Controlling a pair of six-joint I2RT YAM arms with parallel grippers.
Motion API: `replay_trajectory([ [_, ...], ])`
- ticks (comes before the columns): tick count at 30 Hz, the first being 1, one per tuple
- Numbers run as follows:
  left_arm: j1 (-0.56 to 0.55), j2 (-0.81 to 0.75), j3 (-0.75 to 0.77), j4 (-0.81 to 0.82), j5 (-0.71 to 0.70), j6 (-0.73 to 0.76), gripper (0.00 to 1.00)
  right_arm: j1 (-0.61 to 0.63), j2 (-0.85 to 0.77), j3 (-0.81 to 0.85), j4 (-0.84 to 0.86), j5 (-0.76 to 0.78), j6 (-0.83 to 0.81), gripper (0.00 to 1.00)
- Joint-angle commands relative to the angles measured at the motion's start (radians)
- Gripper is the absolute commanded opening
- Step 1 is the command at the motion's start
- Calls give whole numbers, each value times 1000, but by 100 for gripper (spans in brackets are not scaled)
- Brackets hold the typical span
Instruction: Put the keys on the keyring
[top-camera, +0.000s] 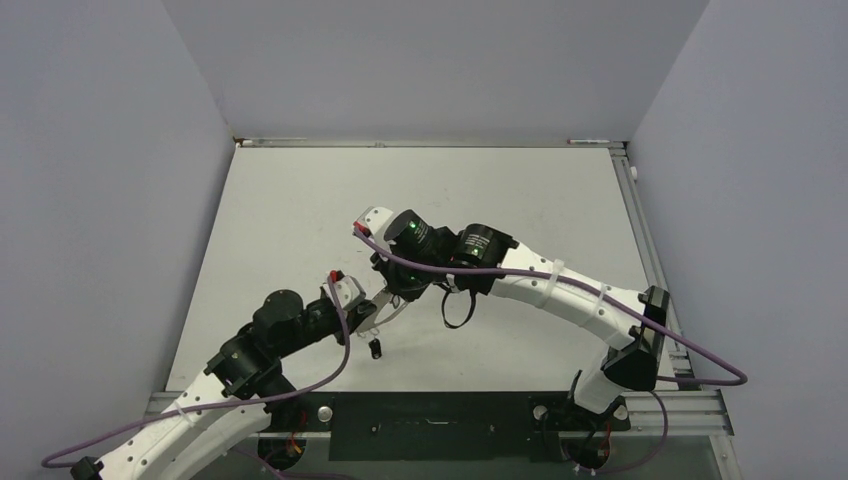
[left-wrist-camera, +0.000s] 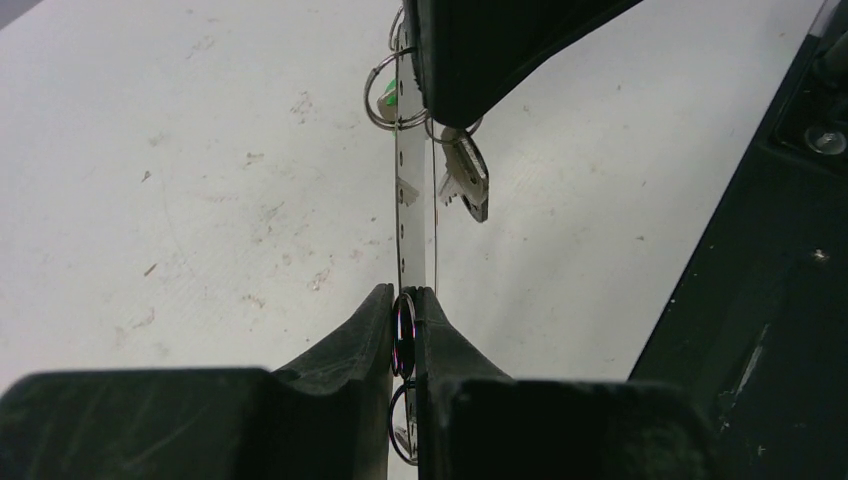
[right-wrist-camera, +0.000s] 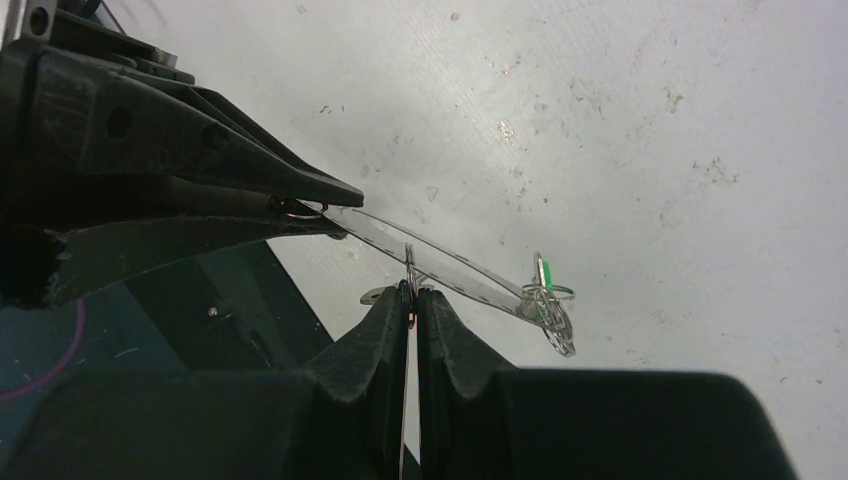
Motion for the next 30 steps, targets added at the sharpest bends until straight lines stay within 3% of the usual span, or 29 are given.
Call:
replay_trajectory([
  [1, -8, -4, 80, 26, -113, 28, 0, -28, 21, 1, -23, -24, 65, 5],
  [8, -9, 7, 87, -4, -154, 32, 0, -34, 68, -16, -40, -7, 89, 5],
  [12, -9, 4, 87, -11, -137, 17, 0, -34, 86, -13, -60, 76, 85, 5],
  [17, -10, 42, 100, -43, -189, 22, 0, -40, 106, -12, -67, -7, 119, 5],
  [21, -9, 52, 103, -51, -225, 23, 14, -44, 130, -27, -71, -65, 135, 5],
  [26, -9, 20, 102, -66, -236, -10, 46, -46, 155, -33, -94, -78, 129, 5],
  [30, -9, -38, 108, -79, -238, -60, 57, -52, 166, -37, -102, -87, 124, 5],
])
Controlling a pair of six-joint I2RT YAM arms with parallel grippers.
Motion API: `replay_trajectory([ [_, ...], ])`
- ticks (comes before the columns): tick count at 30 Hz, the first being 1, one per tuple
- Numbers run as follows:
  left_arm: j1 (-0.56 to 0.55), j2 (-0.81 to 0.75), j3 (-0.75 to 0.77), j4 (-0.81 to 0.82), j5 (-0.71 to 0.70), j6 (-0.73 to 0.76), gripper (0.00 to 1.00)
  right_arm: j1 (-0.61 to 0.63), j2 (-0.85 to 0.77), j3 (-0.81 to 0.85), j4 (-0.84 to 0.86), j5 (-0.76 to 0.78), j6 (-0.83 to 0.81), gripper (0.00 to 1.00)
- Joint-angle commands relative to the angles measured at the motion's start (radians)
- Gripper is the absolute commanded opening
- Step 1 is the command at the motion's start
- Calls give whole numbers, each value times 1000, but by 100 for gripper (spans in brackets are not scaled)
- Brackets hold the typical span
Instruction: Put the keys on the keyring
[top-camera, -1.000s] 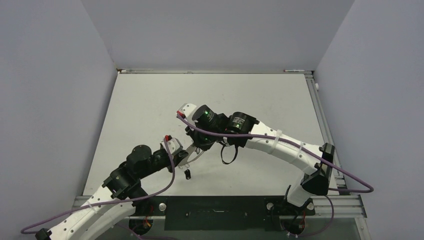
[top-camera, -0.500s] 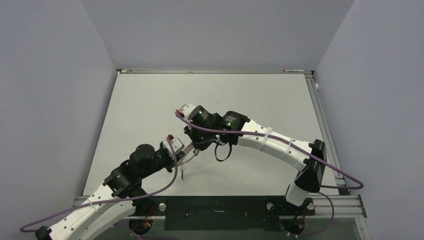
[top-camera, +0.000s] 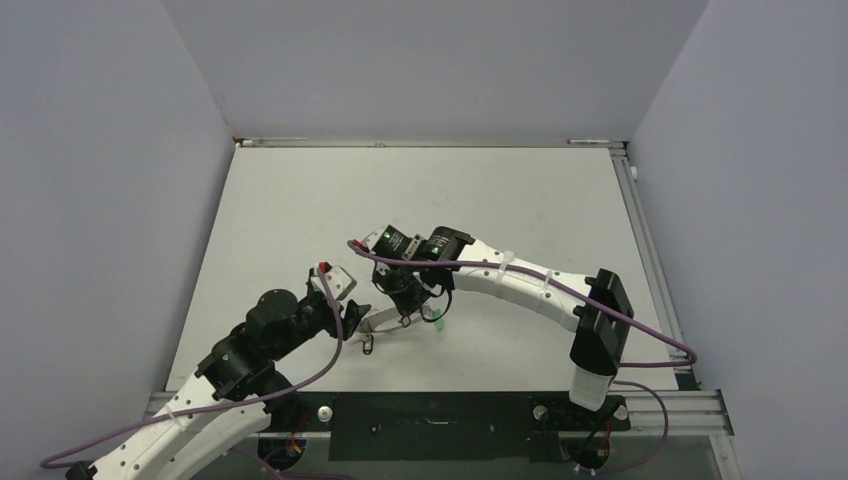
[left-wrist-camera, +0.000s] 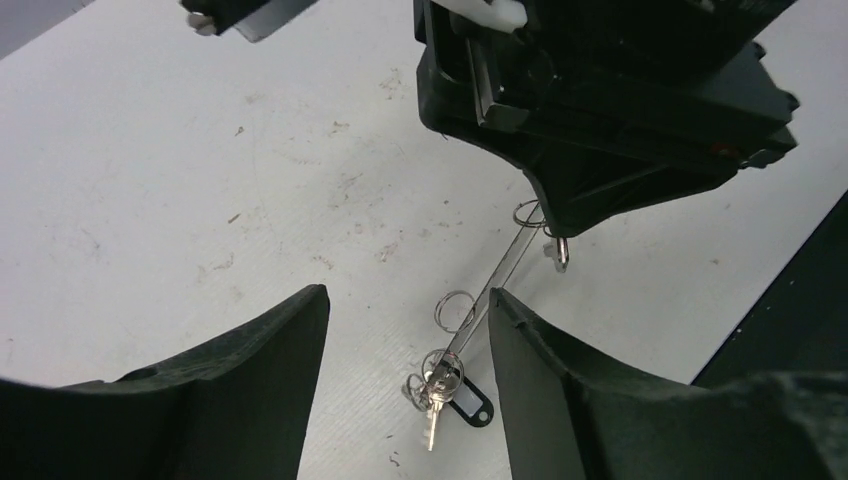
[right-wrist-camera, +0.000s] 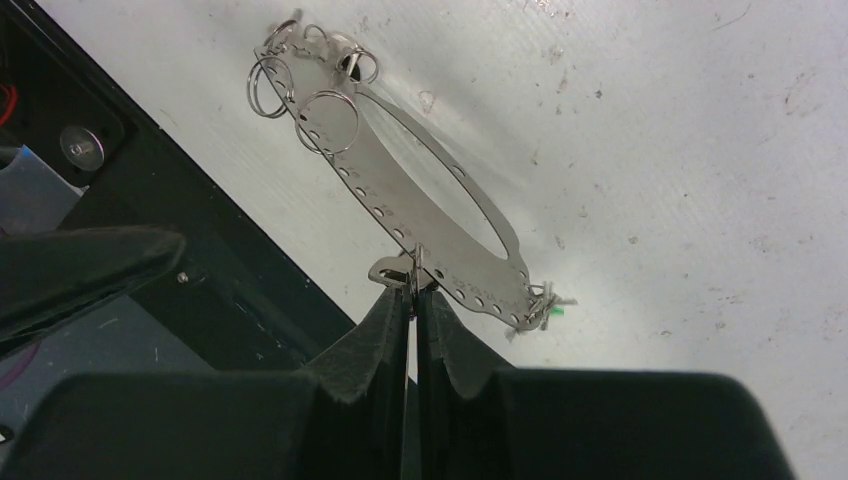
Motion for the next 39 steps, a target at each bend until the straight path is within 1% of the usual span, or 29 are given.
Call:
replay_trajectory([
  [1, 1, -68, 47, 43, -27, -94, 58, -12, -9, 3, -24, -14, 7, 5],
  [5, 1, -166, 11, 96, -49, -220, 59, -31, -2, -16, -19, -27, 17, 5],
  [8, 9, -235, -35, 153, -58, -280, 60, -49, 0, -16, -13, -38, 35, 5],
  [10, 11, -259, -44, 171, -106, -325, 60, -59, -2, -5, -11, -41, 46, 5],
  [14, 12, -289, -113, 259, -137, -417, 59, -72, -3, 21, -12, -40, 53, 5],
  [17, 10, -284, -198, 395, -154, -458, 58, -73, -2, 17, -20, -46, 25, 5],
  [20, 8, -241, -277, 557, -139, -447, 57, -74, -11, 14, -54, -35, -48, 5],
  [22, 9, -194, -316, 668, -111, -432, 55, -75, -36, -3, -55, -34, -100, 5],
  [27, 4, -34, -390, 966, 29, -345, 40, -72, -79, -30, -100, 0, -178, 5],
  [31, 0, 97, -434, 1211, 155, -305, 39, -68, -118, -13, -117, 14, -192, 5],
  [36, -5, 217, -431, 1319, 252, -213, 38, -60, -135, 27, -161, 60, -197, 5],
  [39, -5, 277, -434, 1388, 298, -201, 37, -47, -137, 39, -173, 62, -200, 5],
])
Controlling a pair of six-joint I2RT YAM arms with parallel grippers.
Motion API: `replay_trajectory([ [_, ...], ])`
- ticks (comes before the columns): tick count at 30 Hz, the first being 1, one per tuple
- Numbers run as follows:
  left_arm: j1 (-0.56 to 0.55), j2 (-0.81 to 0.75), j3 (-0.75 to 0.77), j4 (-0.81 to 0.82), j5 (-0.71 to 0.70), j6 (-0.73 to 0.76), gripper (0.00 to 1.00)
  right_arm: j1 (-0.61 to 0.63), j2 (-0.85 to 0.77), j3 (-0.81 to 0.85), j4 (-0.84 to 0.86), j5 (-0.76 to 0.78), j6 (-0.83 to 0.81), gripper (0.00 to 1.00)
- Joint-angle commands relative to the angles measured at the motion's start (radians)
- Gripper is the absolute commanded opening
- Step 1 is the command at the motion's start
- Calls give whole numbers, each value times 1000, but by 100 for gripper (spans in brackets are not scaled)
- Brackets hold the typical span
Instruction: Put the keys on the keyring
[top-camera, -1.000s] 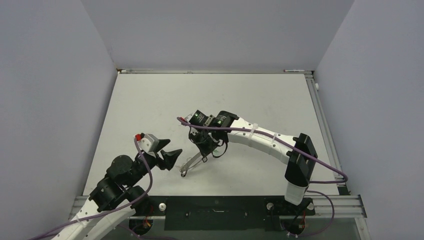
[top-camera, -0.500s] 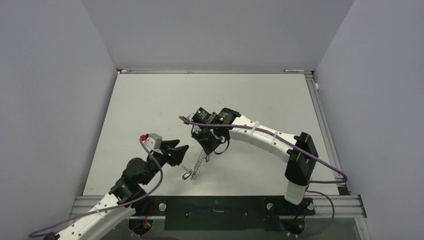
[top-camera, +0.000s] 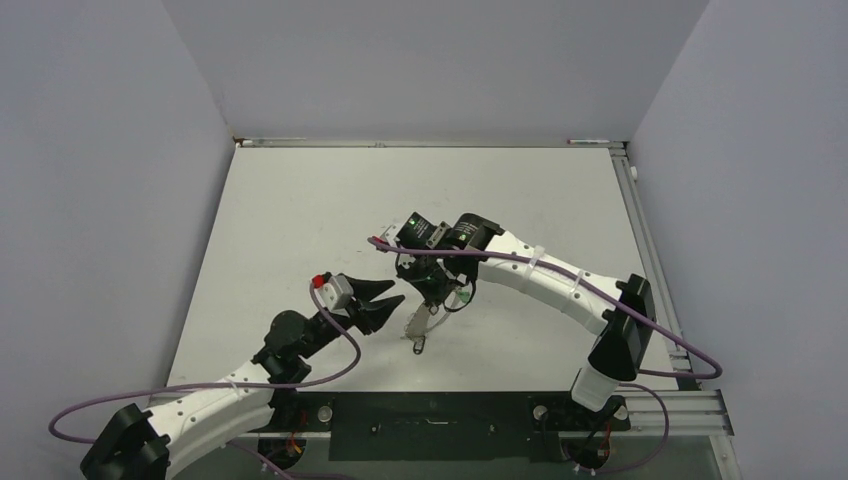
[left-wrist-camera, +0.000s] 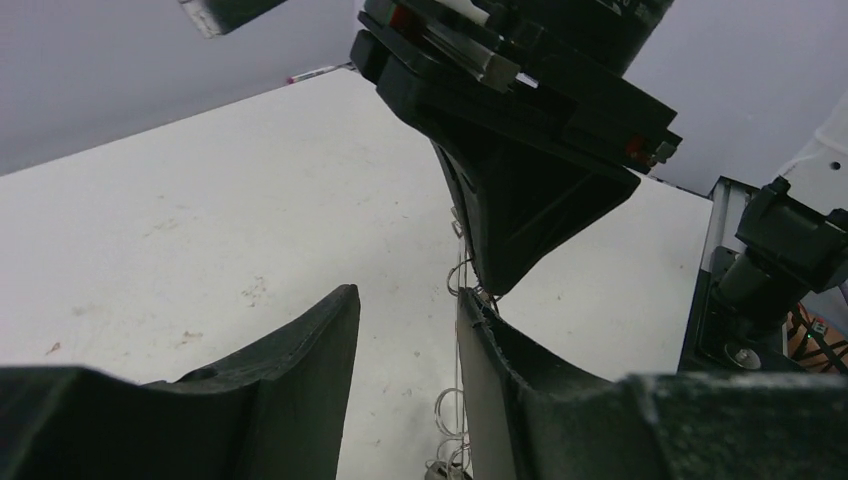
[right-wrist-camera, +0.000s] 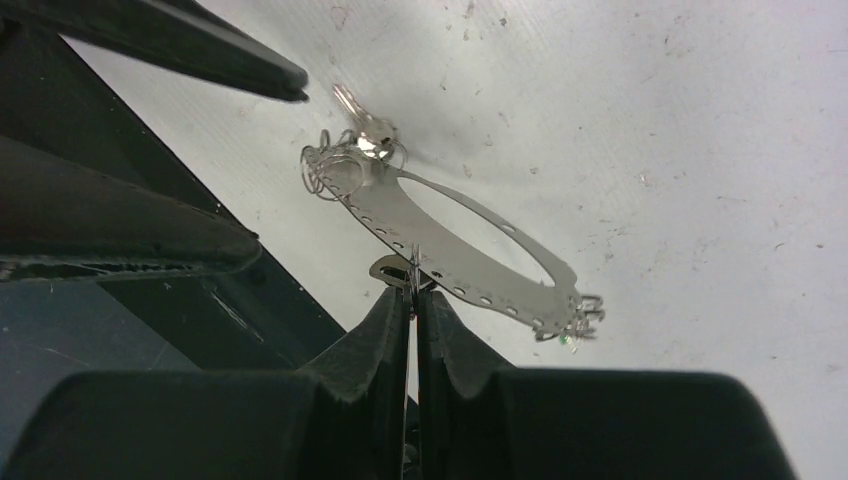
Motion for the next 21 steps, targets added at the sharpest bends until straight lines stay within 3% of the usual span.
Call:
replay_trajectory([
  [1, -6, 78, 1, 231, 139, 65, 37, 24, -46, 57, -28, 42, -19, 5],
  [7, -22, 178, 6, 308, 155, 70, 30, 42, -46, 76, -39, 32, -24, 5],
  [21, -85, 329, 27, 389, 100, 123, 30, 58, -54, 66, -24, 0, -18, 5],
])
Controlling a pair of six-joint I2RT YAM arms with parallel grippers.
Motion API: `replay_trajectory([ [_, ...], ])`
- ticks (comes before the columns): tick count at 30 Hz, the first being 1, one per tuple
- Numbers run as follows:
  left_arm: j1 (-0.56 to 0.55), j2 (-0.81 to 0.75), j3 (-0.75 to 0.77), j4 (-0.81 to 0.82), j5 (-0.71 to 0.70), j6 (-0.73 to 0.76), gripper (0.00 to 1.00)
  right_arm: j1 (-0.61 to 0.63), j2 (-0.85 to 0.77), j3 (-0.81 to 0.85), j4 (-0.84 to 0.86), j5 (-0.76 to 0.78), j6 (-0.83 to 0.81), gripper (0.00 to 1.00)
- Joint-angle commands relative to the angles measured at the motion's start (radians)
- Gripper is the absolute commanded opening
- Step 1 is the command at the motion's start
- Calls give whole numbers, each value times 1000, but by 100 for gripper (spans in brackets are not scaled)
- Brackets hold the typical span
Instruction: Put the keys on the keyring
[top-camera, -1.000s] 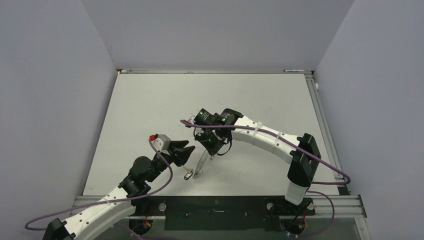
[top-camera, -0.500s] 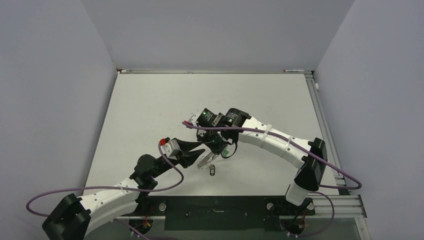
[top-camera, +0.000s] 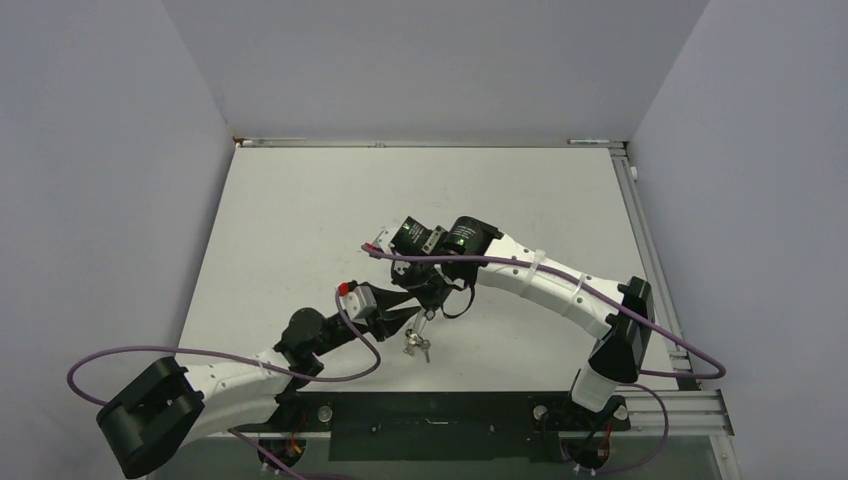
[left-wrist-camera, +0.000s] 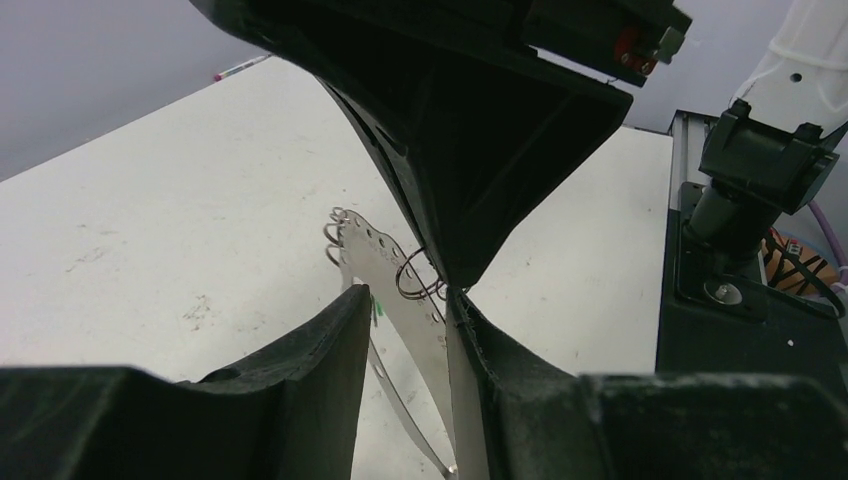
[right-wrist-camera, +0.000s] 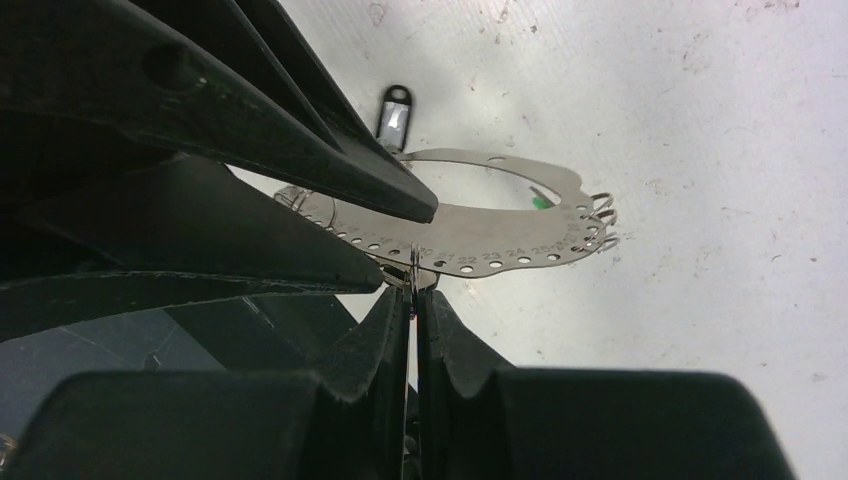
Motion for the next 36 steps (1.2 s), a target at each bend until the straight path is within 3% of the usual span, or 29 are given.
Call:
replay_trajectory([
  [1, -21, 36, 29, 97, -34, 37, 29, 14, -47, 16, 15, -8, -3, 5],
  [17, -49, 20, 22, 95, -128, 88, 15, 29, -41, 24, 13, -7, 1, 5],
  [36, -110, 106, 51, 131, -197, 168, 11, 37, -41, 41, 15, -26, 6, 5],
])
